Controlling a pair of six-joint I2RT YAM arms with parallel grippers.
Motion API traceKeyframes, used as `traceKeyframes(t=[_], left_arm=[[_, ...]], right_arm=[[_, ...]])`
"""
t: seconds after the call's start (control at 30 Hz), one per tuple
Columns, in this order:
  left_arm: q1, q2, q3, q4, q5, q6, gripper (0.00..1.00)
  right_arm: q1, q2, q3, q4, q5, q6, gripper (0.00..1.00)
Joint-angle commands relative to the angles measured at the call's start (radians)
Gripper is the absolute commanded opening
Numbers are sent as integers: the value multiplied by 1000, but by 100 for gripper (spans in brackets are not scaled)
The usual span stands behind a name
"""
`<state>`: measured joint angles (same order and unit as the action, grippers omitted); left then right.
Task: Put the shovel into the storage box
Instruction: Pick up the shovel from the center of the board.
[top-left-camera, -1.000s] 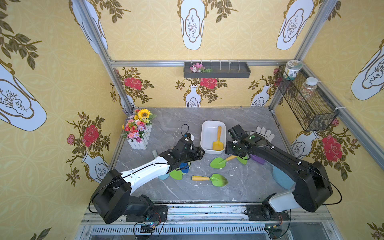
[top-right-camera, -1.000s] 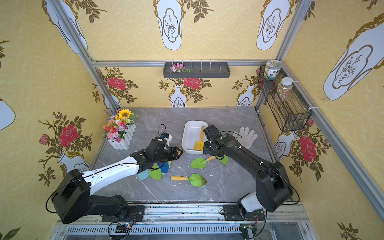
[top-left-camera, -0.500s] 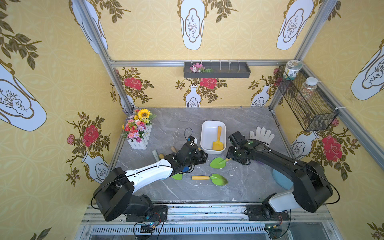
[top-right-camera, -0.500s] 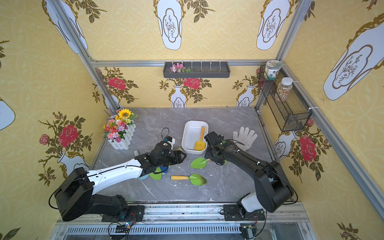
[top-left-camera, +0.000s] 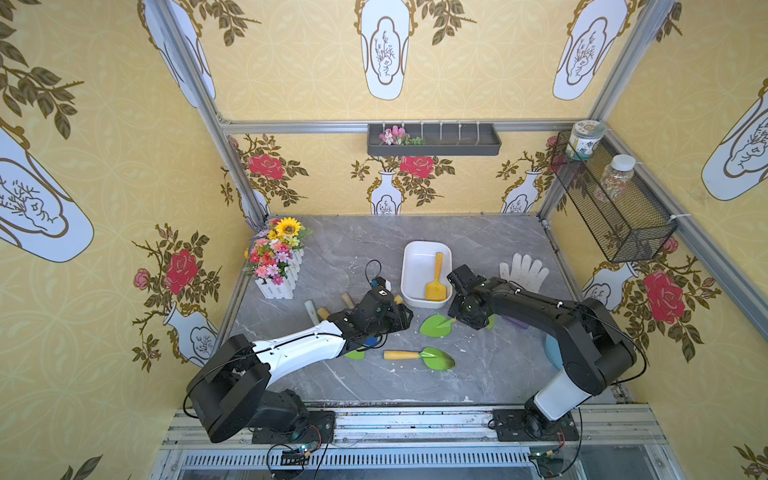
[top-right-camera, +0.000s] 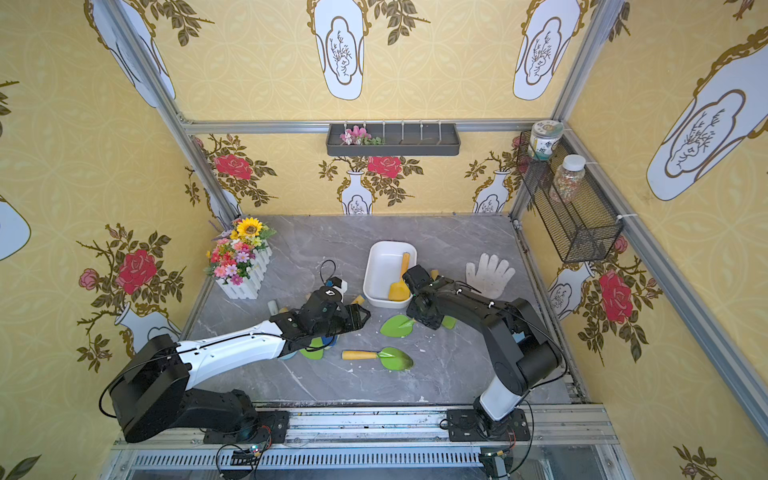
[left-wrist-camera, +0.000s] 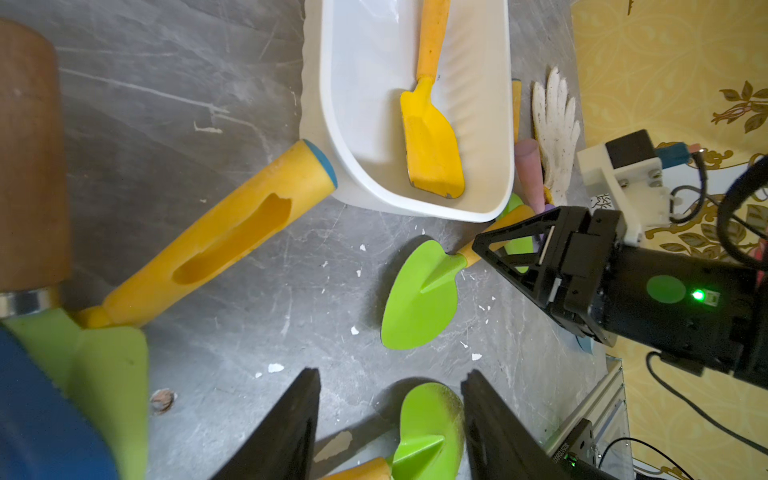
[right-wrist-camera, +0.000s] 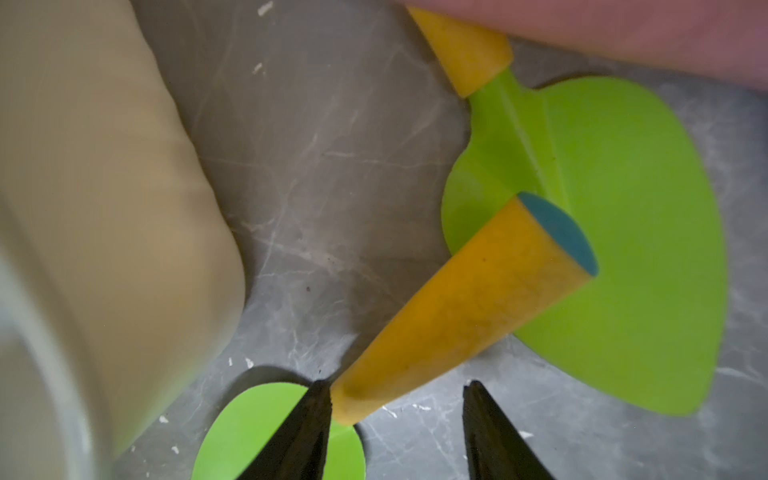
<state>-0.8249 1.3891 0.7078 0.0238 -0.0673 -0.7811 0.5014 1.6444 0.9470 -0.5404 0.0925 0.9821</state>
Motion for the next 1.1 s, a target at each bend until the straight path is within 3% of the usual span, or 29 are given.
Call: traceKeyframes(t=[0.0, 0.5, 0.73, 1.07], left_arm=[[1, 9, -6, 28, 3, -6, 59], [0, 19, -12, 42, 12, -15, 59], [1, 19, -7, 45, 12, -18, 59], [20, -18, 5, 22, -5, -37, 59]], right_arm=[[-1, 20, 4, 18, 9, 30, 53], [-1, 45, -8, 44, -1, 47, 37], [-1, 7, -8, 40, -1, 25, 28], [-1, -110, -19, -25, 34, -29, 24]])
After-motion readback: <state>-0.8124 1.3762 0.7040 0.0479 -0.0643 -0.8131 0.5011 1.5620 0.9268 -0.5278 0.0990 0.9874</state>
